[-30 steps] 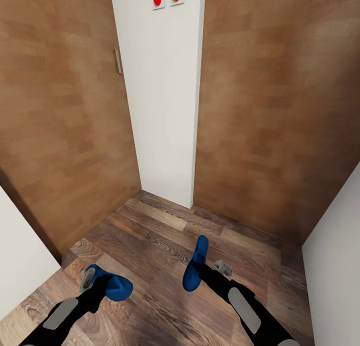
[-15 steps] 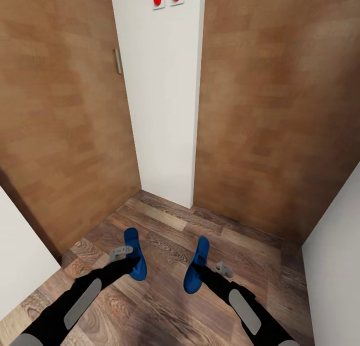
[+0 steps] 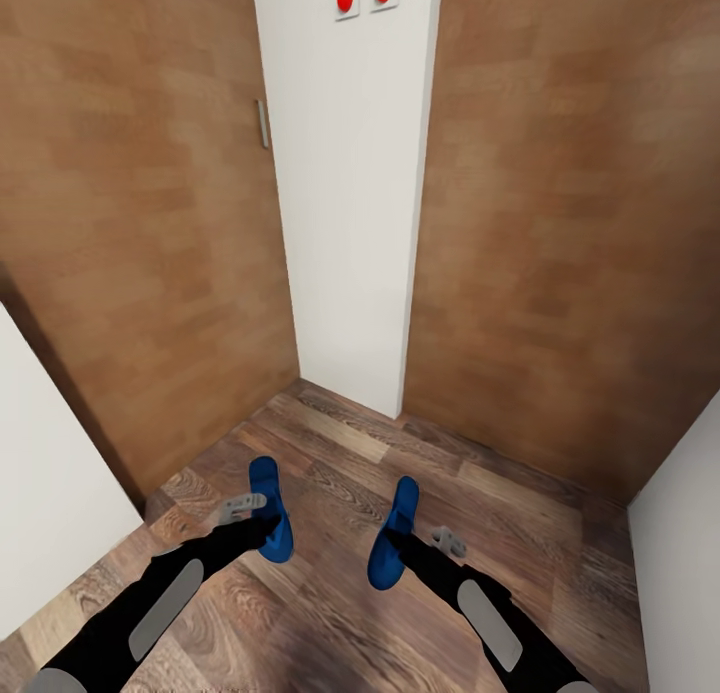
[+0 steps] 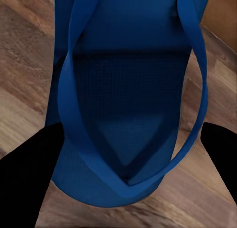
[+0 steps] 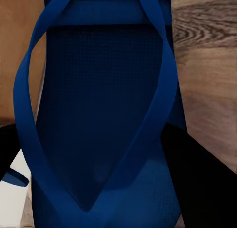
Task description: In the bedroom, move the book from the bed onto either nightstand, and place the two sandals side by side next to the bed.
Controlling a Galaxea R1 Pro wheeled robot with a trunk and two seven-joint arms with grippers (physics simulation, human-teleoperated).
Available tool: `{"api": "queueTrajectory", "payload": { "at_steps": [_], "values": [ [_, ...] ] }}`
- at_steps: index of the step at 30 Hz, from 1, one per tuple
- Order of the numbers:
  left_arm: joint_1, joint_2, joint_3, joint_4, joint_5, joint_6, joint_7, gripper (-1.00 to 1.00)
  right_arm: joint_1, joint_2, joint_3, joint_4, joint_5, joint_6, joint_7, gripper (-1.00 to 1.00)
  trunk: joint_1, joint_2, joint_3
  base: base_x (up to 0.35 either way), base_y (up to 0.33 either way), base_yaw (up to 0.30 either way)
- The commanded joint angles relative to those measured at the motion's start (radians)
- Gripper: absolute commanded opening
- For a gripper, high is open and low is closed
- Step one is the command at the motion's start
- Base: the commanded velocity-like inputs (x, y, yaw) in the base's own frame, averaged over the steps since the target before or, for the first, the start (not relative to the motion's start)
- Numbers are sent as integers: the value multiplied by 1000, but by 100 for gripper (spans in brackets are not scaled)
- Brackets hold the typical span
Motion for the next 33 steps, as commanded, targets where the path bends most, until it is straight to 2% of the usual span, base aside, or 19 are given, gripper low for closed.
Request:
{"api": "queueTrajectory", "payload": {
  "at_steps": [1, 6, 13, 18, 27, 33],
  "values": [
    [-1, 0, -2, 0, 5, 3, 1, -100, 0, 0, 0, -1, -7, 3, -1, -100, 0, 0, -1, 0, 0, 288],
    [-1, 0, -1, 2, 4, 2, 1, -100, 1, 0, 0, -1, -7, 3, -1, -100, 0, 0, -1, 19, 69, 165],
    [-1, 1, 0, 3, 4, 3, 0, -100, 1, 0, 0, -1, -7, 3, -1, -100, 0, 0, -1, 80, 220, 19],
    [-1, -1, -1, 4, 4, 2, 0, -100, 1, 0, 0, -1, -7, 3, -1, -100, 0, 0, -2, 13, 54, 37],
    [-1, -3, -3, 5, 5, 2, -1, -100, 1, -1, 0, 5, -5, 3, -1, -100, 0, 0, -4, 1, 4, 233],
    [-1, -3, -7, 34, 5, -13, -3, -100, 1, -10, 0, 146, 8, 6, 3, -100, 0, 0, -4, 0, 0, 281]
  ]
}}
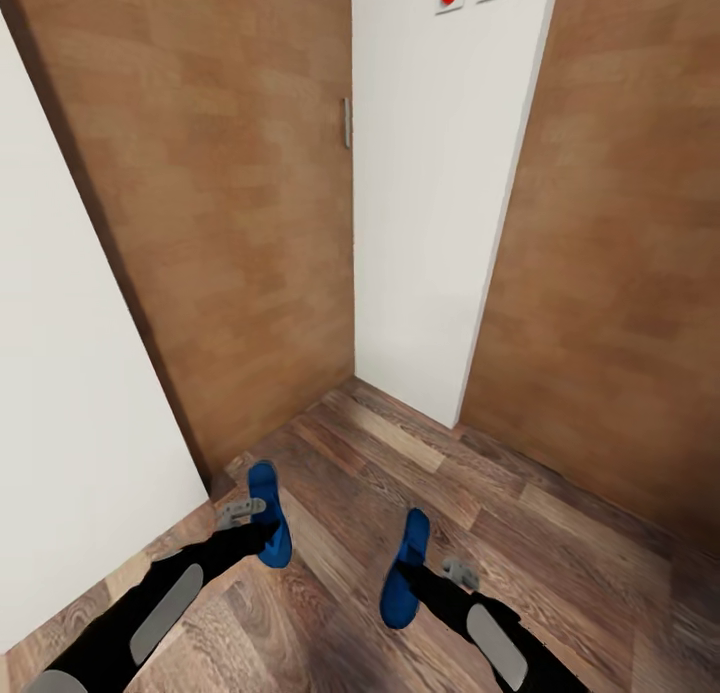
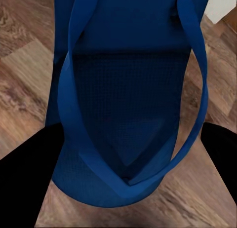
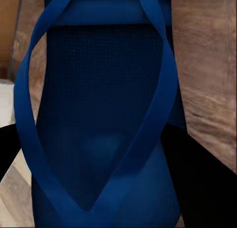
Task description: In the bedroom, move the book from the bed onto either nightstand, and place the two sandals side by side next to the bed.
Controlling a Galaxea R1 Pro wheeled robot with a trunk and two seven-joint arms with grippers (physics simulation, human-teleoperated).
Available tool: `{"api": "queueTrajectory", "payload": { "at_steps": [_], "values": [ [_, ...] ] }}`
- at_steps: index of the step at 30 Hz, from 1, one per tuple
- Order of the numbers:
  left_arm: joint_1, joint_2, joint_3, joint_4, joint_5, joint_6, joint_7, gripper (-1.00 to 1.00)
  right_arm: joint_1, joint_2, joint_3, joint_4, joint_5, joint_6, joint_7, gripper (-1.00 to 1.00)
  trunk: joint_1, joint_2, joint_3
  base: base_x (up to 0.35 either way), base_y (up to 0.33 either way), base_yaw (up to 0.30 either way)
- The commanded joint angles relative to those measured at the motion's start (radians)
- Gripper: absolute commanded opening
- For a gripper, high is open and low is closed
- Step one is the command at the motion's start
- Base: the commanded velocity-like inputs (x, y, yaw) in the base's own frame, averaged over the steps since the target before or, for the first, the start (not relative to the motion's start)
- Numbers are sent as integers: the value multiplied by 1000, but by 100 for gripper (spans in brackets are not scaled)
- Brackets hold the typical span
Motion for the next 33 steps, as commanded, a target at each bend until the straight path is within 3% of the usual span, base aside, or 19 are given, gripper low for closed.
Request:
{"api": "queueTrajectory", "payload": {
  "at_steps": [1, 4, 8, 9, 11, 14, 20, 26, 33],
  "values": [
    [-1, 0, -3, 19, 6, -3, 0, -100, -1, -4, 0, 26, -3, 3, 2, -100, 0, 0, -1, 0, 0, 275],
    [-1, -6, -31, 98, 2, -43, -33, -100, 0, -29, 0, 77, 2, 3, 23, -100, 0, 0, -1, 0, 0, 280],
    [-1, -10, -155, 232, 1, -159, -100, -100, 3, -48, 0, 106, 26, 2, 124, -100, 0, 0, -1, 0, 0, 284],
    [-1, -11, -166, 252, 1, -176, -104, -100, 3, -54, 0, 108, 33, 2, 142, -100, 0, 0, -1, 0, 0, 285],
    [-1, -24, -195, 339, 5, -251, -122, -100, 4, -90, 0, 127, 74, 2, 232, -100, 0, 0, -1, 0, 0, 286],
    [-1, -35, -204, 378, 9, -287, -132, -100, 5, -117, 0, 181, 95, 2, 313, -100, 0, 0, -1, 0, 0, 286],
    [-1, -52, -208, 421, 11, -306, -134, -100, 5, -142, -1, 347, 104, -33, 457, -100, 0, 0, -1, 0, 0, 278],
    [-1, -75, -207, 510, 16, -365, -132, -100, 5, -166, -6, 418, 102, -82, 473, -100, 0, 0, -1, 0, 0, 130],
    [-1, -102, -206, 554, 56, -406, -128, -100, 5, -180, -3, 456, 99, -86, 475, -100, 0, 0, -4, 0, 0, 235]
  ]
}}
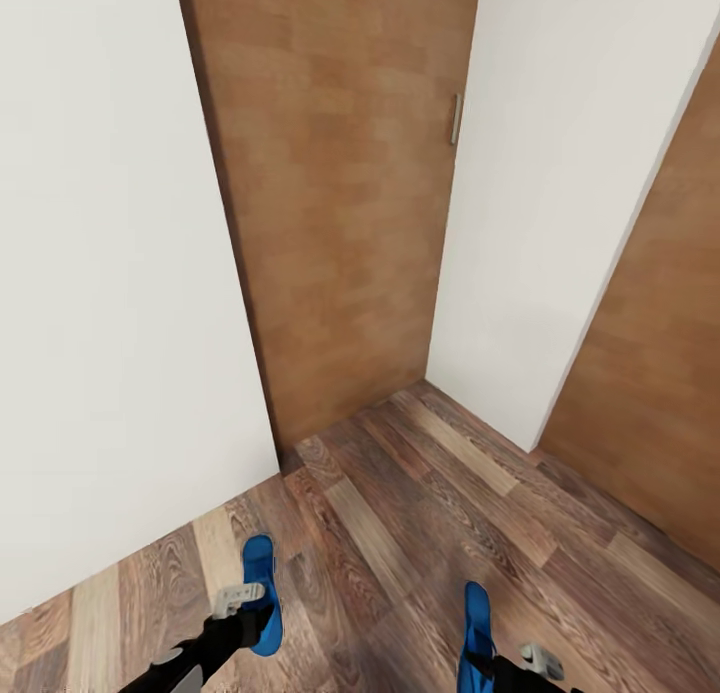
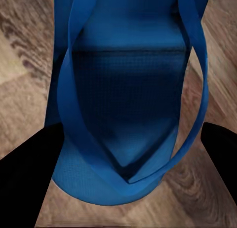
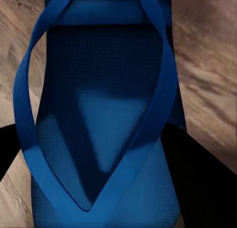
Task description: In the bedroom, move the book from the bed onto either nightstand, and place the two sandals side by side next to the bed.
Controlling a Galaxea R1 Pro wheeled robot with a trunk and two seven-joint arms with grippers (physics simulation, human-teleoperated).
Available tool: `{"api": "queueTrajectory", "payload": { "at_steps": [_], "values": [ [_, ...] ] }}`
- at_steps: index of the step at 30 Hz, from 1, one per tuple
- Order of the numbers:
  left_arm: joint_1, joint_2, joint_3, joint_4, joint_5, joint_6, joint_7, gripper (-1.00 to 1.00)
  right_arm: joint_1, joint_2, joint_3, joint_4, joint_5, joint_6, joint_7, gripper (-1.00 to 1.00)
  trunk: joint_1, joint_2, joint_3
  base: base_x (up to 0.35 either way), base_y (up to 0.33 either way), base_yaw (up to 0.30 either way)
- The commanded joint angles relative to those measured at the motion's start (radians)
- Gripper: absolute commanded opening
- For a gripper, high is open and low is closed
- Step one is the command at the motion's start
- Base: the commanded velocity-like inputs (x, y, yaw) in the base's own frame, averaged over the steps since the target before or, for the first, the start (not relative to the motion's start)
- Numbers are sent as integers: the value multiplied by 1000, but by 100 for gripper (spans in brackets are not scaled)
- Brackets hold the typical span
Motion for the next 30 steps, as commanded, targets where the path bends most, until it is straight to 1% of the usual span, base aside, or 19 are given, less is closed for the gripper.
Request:
{"api": "queueTrajectory", "payload": {
  "at_steps": [1, 3, 6, 21, 30],
  "values": [
    [-1, 0, -4, 14, 11, -7, -1, -100, 0, -1, 5, 0, -12, 7, 0, -100, 0, 0, -1, 0, 0, 276],
    [-1, -1, 8, 29, 11, -22, -2, -100, 0, -1, 5, 1, -12, 6, -1, -100, 0, 0, -2, 0, 0, 278],
    [-1, -1, 15, 35, 11, -40, -2, -100, 0, -1, 5, 1, -12, 6, -1, -100, 0, 0, -4, 0, 0, 278],
    [-1, -1, 17, 39, 12, -48, -2, -100, 0, -4, 4, 1, -12, 5, -1, -100, 0, 0, -10, 0, 0, 275],
    [-1, -3, 17, 39, 12, -48, -2, -100, 0, -4, 5, 1, -11, 4, -1, -100, 0, 0, -11, 0, 0, 38]
  ]
}}
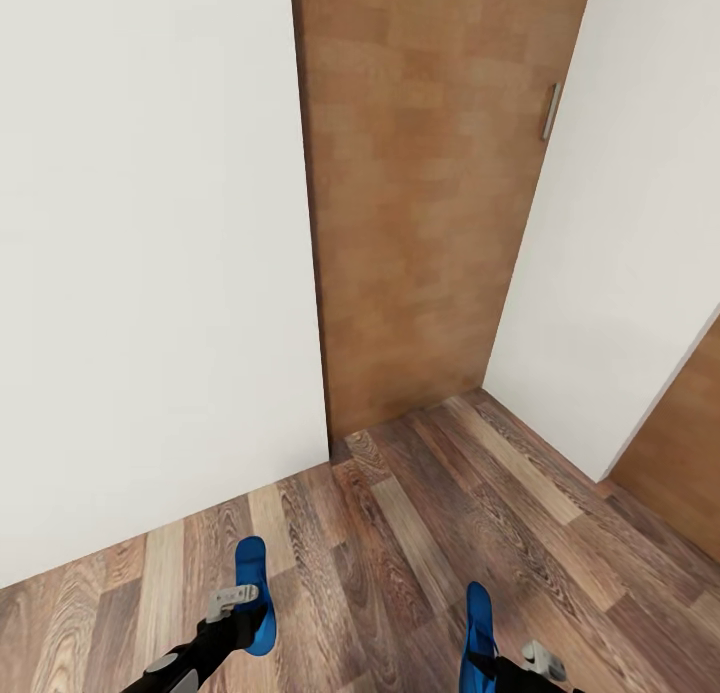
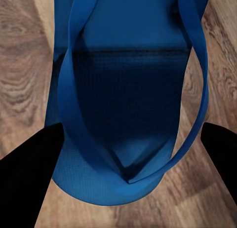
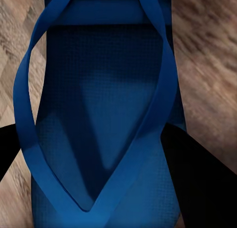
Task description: In the bedroom, move the book from the bed onto either nightstand, and place the two sandals side by side next to the bed.
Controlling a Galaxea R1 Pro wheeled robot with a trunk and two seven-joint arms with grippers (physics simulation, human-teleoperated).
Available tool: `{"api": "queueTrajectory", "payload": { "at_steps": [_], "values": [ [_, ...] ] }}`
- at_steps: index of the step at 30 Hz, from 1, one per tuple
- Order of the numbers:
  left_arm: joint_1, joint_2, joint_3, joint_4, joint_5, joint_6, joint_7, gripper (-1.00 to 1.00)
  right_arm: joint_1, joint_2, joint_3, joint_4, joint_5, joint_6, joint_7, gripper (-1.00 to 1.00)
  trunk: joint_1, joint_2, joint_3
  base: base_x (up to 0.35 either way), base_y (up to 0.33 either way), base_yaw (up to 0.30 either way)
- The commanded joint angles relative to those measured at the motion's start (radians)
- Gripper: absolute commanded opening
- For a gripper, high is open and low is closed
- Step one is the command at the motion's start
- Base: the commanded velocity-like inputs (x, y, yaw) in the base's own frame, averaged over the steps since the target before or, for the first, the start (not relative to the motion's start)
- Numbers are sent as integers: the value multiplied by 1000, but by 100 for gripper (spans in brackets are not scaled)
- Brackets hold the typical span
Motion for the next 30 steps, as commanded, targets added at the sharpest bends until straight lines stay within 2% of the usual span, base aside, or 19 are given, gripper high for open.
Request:
{"api": "queueTrajectory", "payload": {
  "at_steps": [1, 14, 30],
  "values": [
    [-1, 1, -8, 1, 10, -5, -1, -100, 0, -1, 5, -1, -11, 7, 1, -100, 0, 0, -1, 0, 0, 2],
    [-1, 1, -8, 1, 10, -5, -1, -100, 0, -1, 5, -1, -11, 3, -4, -100, 0, 0, 0, 0, 0, 24],
    [-1, 1, -8, 1, 10, -5, -1, -100, 0, -1, 5, -1, -11, 2, -5, -100, 0, 0, 0, 0, 0, 278]
  ]
}}
